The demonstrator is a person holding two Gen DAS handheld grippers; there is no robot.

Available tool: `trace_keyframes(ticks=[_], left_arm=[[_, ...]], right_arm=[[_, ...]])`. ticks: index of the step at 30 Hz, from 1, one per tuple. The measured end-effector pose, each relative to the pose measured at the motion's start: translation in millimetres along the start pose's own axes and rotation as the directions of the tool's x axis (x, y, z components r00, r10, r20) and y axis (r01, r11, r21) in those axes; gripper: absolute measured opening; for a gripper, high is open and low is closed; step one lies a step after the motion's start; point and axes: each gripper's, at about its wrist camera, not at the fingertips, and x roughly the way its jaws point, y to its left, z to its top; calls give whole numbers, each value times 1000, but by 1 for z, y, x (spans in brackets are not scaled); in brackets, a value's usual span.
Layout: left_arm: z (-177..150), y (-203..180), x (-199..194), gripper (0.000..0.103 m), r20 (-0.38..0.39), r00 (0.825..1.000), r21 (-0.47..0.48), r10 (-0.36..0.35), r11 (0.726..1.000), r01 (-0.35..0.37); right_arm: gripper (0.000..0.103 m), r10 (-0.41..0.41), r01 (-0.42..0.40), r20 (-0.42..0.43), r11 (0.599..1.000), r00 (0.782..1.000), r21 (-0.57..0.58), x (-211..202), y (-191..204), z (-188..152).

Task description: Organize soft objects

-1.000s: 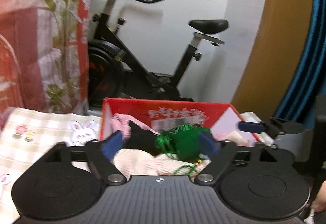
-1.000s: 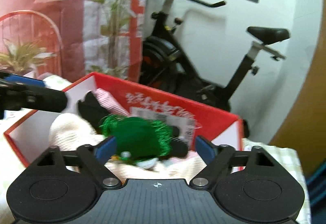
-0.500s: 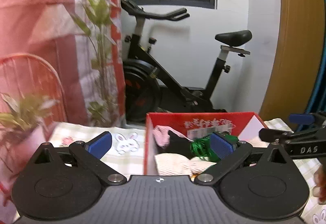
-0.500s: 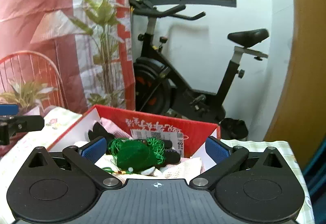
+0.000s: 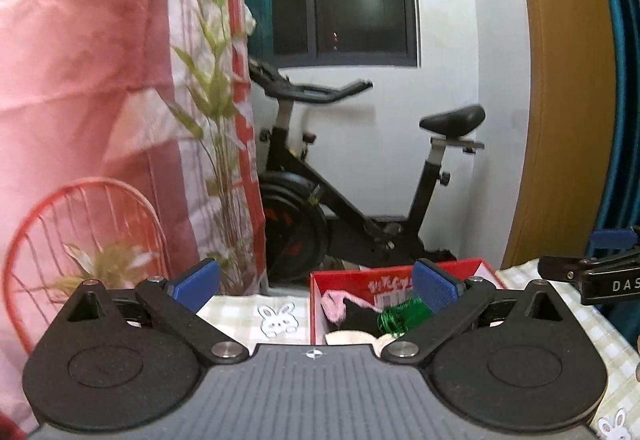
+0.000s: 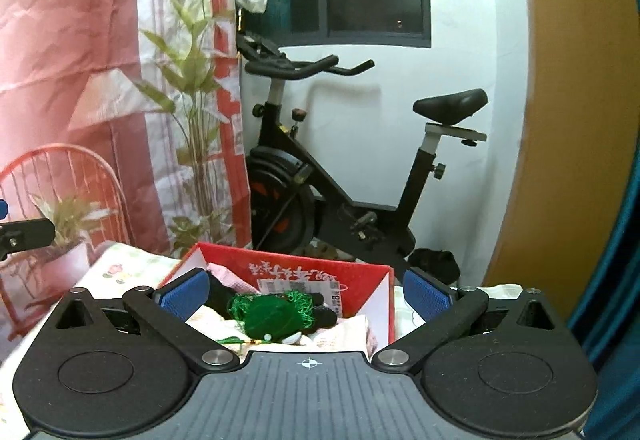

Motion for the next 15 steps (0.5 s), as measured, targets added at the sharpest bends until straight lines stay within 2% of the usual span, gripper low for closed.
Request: trace_keyframes(ticks=[9,15], left_arm=[[31,0,-75,103,88,995,-18,43,999,-41],[40,-6,-114,103,120,991,-23,64,998,-62]], right_arm=[[103,-69,69,93,998,993,-3,-89,0,23],[103,-44,41,128,999,991,32,-135,1,32]])
